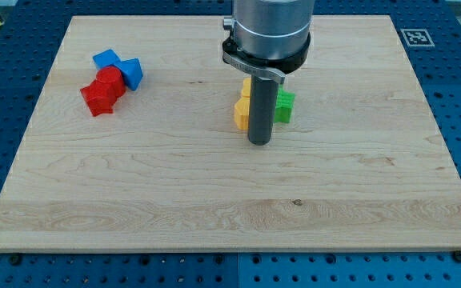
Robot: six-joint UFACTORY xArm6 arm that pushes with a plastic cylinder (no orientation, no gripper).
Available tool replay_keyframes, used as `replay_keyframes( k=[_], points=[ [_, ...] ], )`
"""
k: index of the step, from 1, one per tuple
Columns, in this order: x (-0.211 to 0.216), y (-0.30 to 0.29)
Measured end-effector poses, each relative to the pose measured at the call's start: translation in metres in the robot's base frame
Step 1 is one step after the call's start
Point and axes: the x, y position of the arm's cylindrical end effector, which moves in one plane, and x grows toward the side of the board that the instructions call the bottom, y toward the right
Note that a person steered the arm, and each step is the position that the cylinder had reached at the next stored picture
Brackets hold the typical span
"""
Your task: Nudge the group of blocks a bit up
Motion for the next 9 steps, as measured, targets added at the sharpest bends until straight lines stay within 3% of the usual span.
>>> replay_keyframes(
  k=[4,9],
  points=[
    [-0.06,-0.015],
    [-0.058,0.001]
  ],
)
